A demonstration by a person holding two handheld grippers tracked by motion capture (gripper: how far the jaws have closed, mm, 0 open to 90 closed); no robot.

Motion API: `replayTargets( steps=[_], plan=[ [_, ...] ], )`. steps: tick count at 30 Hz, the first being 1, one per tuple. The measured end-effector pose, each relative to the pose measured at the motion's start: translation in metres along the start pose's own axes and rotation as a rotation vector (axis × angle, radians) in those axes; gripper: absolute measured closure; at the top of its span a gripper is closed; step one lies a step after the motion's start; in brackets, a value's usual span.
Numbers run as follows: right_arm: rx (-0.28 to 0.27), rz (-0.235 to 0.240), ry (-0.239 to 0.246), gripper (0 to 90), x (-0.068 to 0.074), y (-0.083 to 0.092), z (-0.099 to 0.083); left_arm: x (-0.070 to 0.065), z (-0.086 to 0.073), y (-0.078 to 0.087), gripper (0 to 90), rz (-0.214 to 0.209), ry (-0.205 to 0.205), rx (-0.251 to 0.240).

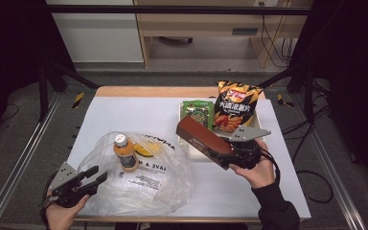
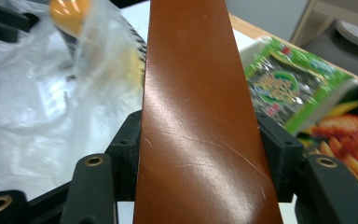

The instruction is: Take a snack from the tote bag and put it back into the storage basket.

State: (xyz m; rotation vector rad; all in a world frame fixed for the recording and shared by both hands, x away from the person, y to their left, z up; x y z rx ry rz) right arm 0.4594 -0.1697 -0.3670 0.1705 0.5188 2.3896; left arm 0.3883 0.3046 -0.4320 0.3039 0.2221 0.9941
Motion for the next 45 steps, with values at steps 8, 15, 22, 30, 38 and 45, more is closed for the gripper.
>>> replayTargets(
  steps=[8, 15, 22, 30, 38, 45],
  plan=[
    [0.025, -0.032, -0.023, 43.7, -0.02, -0.004, -0.016, 0.005, 0.018, 0.0, 45.5, 0.012, -0.005, -0.017],
    [0.026, -0.057, -0.031, 43.7, -0.038, -0.002, -0.021, 0.011, 0.032, -0.003, 41.2, 0.022, 0.009, -0.045],
    [0.077, -0.053, -0.024, 43.7, -0.048, -0.014, -0.028, 0.016, 0.036, -0.009, 37.7, 0.026, 0.019, -0.046],
    [0.128, -0.04, -0.022, 43.7, -0.053, -0.03, -0.037, 0.017, 0.03, -0.012, 36.5, 0.032, 0.027, -0.034],
    [0.189, -0.016, -0.006, 43.7, -0.056, -0.045, -0.045, 0.018, 0.025, -0.009, 36.5, 0.043, 0.029, -0.032],
    [0.209, 0.009, -0.014, 43.6, -0.054, -0.055, -0.048, 0.02, 0.024, -0.008, 36.6, 0.048, 0.03, -0.028]
  ],
)
Point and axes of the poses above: each handheld gripper's, and its own axes: y roughly backward along the jaws, z roughly out of its top, x roughly to its left, the point moved 1 cm from there along -y, roughly forward along the jaws, and after that the axes turned 7 degrees about -x, right-handed, at the moved point
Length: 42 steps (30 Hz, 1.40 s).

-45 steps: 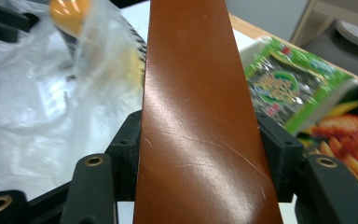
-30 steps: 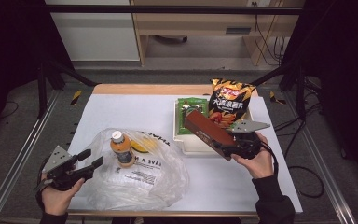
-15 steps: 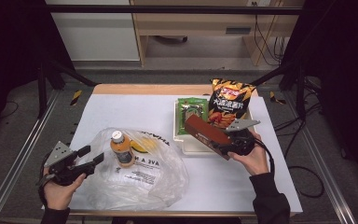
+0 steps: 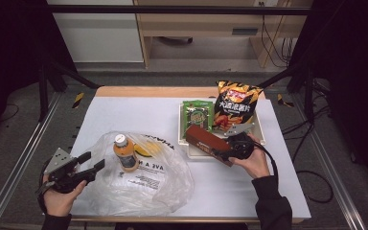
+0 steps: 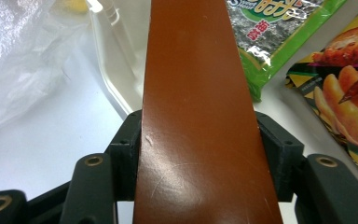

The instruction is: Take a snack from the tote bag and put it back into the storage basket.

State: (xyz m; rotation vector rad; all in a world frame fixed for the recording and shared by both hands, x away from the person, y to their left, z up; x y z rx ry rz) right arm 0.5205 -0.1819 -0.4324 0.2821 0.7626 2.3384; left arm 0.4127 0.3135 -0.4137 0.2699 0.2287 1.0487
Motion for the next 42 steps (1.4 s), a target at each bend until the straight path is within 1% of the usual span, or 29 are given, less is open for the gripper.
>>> replayTargets(
  steps=[3, 7, 9, 11, 12, 14, 16, 19, 21, 24, 27, 29, 33, 34, 36, 38, 39, 40, 41, 42],
  plan=[
    [0.004, 0.008, -0.004, 43.5, 0.0, -0.001, 0.0, -0.001, 0.0, -0.001, 36.6, -0.003, 0.0, 0.003],
    [0.018, 0.032, -0.001, 43.5, 0.0, -0.001, -0.001, -0.001, -0.001, -0.002, 36.7, -0.004, -0.001, 0.005],
    [0.042, 0.034, 0.003, 43.5, 0.001, -0.003, -0.002, -0.002, -0.001, -0.002, 36.7, -0.005, -0.001, 0.008],
    [0.028, 0.043, 0.001, 43.4, 0.001, -0.006, -0.002, -0.002, -0.001, -0.002, 36.7, -0.006, -0.003, 0.01],
    [0.034, 0.043, -0.01, 43.3, 0.001, -0.007, -0.001, -0.002, -0.002, -0.003, 36.7, -0.007, -0.003, 0.011],
    [0.019, 0.048, -0.004, 42.9, 0.001, -0.01, -0.001, -0.002, -0.002, -0.003, 36.7, -0.008, -0.004, 0.013],
    [0.003, 0.04, -0.008, 40.7, 0.001, -0.012, -0.001, -0.003, -0.003, -0.004, 36.8, -0.008, -0.002, 0.018],
    [0.001, 0.009, -0.006, 35.8, 0.002, -0.014, -0.001, -0.003, -0.004, -0.005, 36.8, -0.01, -0.006, 0.022],
    [0.003, -0.012, -0.006, 34.4, 0.003, -0.015, -0.001, -0.003, -0.004, -0.005, 36.8, -0.012, -0.001, 0.02],
    [-0.002, -0.025, -0.002, 33.6, 0.005, -0.014, 0.0, -0.003, -0.004, -0.004, 36.8, -0.012, 0.002, 0.017],
    [-0.037, -0.049, -0.011, 34.1, 0.007, -0.008, 0.003, -0.003, -0.004, -0.003, 36.8, -0.013, 0.004, 0.014],
    [-0.087, -0.07, -0.025, 34.6, 0.007, -0.002, 0.006, -0.002, -0.004, -0.002, 36.8, -0.012, 0.003, 0.01],
    [-0.156, -0.124, -0.058, 42.1, 0.01, 0.014, 0.01, -0.001, -0.003, -0.001, 36.8, -0.009, 0.007, 0.005],
    [-0.161, -0.133, -0.06, 45.1, 0.011, 0.016, 0.01, -0.002, -0.003, 0.0, 36.8, -0.008, 0.008, 0.004],
    [-0.178, -0.133, -0.067, 50.3, 0.015, 0.022, 0.01, -0.002, -0.003, -0.001, 36.8, -0.009, 0.006, 0.005],
    [-0.222, -0.125, -0.088, 57.3, 0.019, 0.028, 0.007, -0.002, -0.003, 0.0, 36.8, -0.009, 0.007, 0.003],
    [-0.228, -0.125, -0.093, 61.2, 0.021, 0.031, 0.005, -0.002, -0.003, 0.0, 36.9, -0.008, 0.009, 0.002],
    [-0.215, -0.123, -0.097, 66.8, 0.023, 0.034, 0.004, -0.002, -0.003, 0.0, 36.9, -0.007, 0.009, 0.002],
    [-0.209, -0.121, -0.098, 68.4, 0.025, 0.036, 0.002, -0.002, -0.003, 0.0, 36.9, -0.008, 0.01, 0.001],
    [-0.215, -0.114, -0.109, 72.2, 0.027, 0.038, -0.001, -0.002, -0.003, 0.001, 37.0, -0.007, 0.009, 0.0]
  ],
)
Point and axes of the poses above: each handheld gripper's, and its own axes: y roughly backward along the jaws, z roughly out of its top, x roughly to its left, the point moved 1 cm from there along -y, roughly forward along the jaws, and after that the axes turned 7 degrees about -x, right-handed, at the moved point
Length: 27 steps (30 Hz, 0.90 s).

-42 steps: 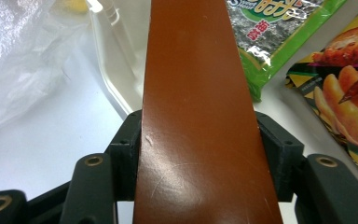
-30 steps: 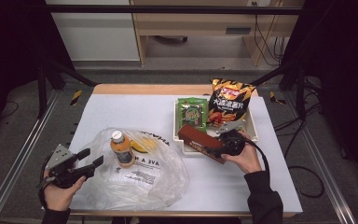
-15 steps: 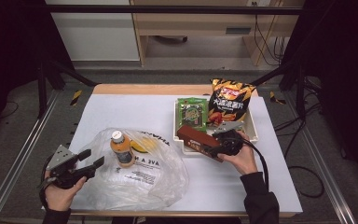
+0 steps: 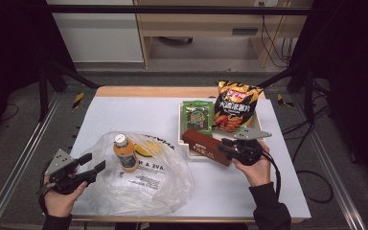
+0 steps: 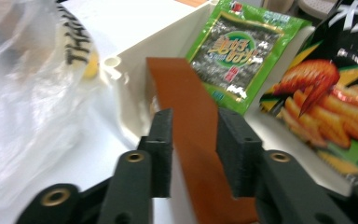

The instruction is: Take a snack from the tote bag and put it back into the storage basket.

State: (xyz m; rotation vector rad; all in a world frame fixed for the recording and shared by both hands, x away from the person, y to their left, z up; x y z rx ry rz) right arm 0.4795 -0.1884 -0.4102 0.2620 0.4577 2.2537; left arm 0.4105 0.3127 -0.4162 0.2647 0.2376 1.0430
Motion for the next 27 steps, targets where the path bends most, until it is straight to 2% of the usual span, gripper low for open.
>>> replayTargets(
  steps=[5, 9, 14, 27],
  plan=[
    [0.034, 0.051, -0.023, 89.1, 0.007, 0.012, -0.012, -0.001, 0.0, 0.0, 37.1, -0.001, -0.005, 0.001],
    [0.074, 0.039, -0.027, 90.0, 0.011, 0.014, -0.022, -0.001, 0.0, 0.0, 37.3, 0.001, -0.006, 0.0],
    [0.1, 0.001, -0.04, 90.0, 0.009, 0.014, -0.031, -0.003, -0.001, -0.002, 37.5, -0.001, -0.009, 0.008],
    [0.134, -0.114, -0.077, 88.9, -0.011, -0.003, -0.043, -0.003, -0.003, -0.005, 37.6, -0.006, -0.001, 0.018]
  ],
)
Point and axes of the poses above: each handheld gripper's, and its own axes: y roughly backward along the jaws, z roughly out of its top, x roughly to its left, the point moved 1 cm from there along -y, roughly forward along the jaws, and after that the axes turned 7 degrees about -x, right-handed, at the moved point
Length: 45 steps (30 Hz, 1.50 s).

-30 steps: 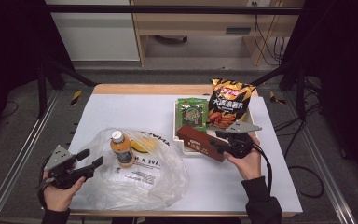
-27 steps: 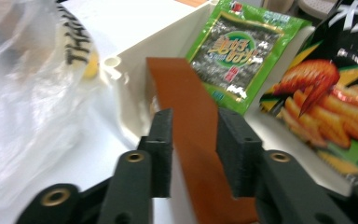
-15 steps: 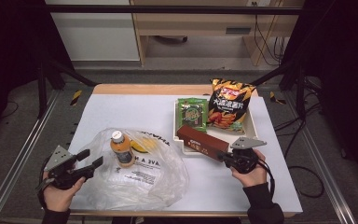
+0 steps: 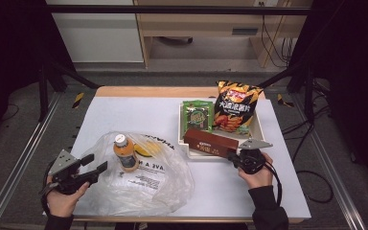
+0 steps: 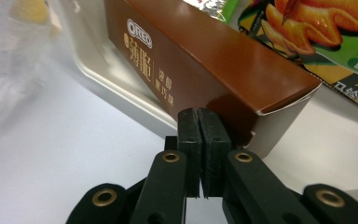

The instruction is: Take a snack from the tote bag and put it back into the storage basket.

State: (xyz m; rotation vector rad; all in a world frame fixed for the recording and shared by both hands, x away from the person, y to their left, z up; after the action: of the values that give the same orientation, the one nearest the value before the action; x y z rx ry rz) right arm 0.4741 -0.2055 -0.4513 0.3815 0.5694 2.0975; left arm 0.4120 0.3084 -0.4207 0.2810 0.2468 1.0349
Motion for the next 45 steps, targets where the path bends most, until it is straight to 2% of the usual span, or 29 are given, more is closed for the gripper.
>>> replayTargets(
  steps=[5, 12, 17, 22, 25, 29, 35, 45],
  plan=[
    [0.006, -0.03, -0.011, 88.6, -0.005, -0.003, -0.003, -0.001, -0.002, -0.002, 37.7, -0.001, -0.004, 0.008],
    [-0.014, -0.065, -0.025, 86.7, -0.009, -0.001, -0.002, -0.002, -0.003, -0.004, 37.8, -0.004, -0.008, 0.018],
    [-0.042, -0.12, -0.029, 80.2, -0.013, 0.002, -0.001, -0.001, -0.003, -0.003, 37.8, -0.005, -0.005, 0.018],
    [-0.09, -0.184, -0.013, 56.6, -0.016, 0.002, 0.0, -0.002, -0.003, -0.003, 37.8, -0.006, -0.007, 0.016],
    [-0.106, -0.213, -0.005, 46.2, -0.017, 0.001, 0.0, -0.001, -0.003, -0.002, 37.8, -0.004, -0.006, 0.015],
    [-0.099, -0.2, -0.013, 41.2, -0.021, -0.003, -0.001, -0.001, -0.003, -0.002, 37.8, -0.004, -0.009, 0.013],
    [-0.077, -0.17, 0.0, 43.3, -0.019, -0.009, -0.002, 0.0, -0.003, -0.001, 37.9, -0.003, -0.004, 0.01],
    [-0.078, -0.163, 0.021, 46.1, -0.015, -0.01, -0.002, 0.0, -0.002, -0.001, 37.8, -0.004, -0.007, 0.009]
  ],
)
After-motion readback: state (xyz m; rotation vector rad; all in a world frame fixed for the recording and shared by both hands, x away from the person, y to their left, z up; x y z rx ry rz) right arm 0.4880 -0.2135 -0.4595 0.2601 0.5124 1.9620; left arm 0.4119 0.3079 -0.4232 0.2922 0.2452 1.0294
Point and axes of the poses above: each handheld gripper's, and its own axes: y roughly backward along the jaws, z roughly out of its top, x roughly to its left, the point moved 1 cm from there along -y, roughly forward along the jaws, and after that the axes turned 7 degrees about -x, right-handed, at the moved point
